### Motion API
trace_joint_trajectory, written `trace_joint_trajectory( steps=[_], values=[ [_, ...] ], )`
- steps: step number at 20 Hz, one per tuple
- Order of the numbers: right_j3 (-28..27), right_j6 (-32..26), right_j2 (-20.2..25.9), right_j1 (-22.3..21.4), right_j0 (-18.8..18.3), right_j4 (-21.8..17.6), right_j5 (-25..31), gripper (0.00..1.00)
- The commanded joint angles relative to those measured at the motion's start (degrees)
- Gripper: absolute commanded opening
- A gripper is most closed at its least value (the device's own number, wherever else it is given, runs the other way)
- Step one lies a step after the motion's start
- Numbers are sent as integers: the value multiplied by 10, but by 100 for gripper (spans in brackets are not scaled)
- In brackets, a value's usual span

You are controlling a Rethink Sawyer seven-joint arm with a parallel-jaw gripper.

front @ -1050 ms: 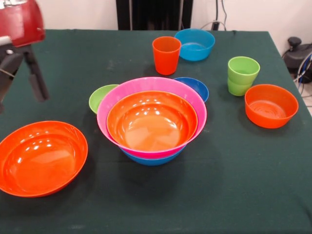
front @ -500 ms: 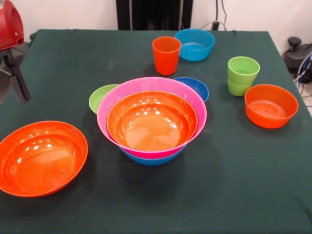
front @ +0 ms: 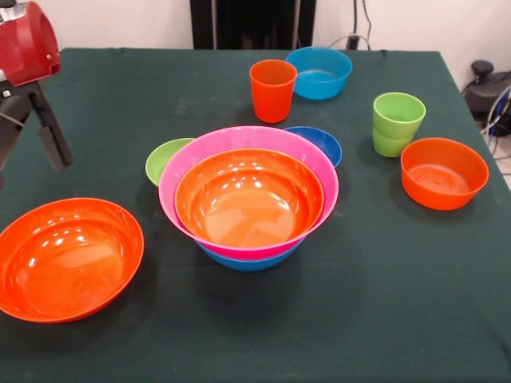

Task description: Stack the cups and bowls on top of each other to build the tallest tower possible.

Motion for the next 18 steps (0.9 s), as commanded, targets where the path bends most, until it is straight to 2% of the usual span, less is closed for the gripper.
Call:
trace_joint_trajectory(
  steps=[1, 5, 13, 18],
  values=[
    [55, -154, -4, 8, 18, -61, 4, 100],
    [56, -129, -14, 2, 28, -63, 10, 100],
    [34, -66, -50, -16, 73, -60, 61, 100],
    [-31, -79, -68, -15, 108, -60, 126, 100]
  ],
)
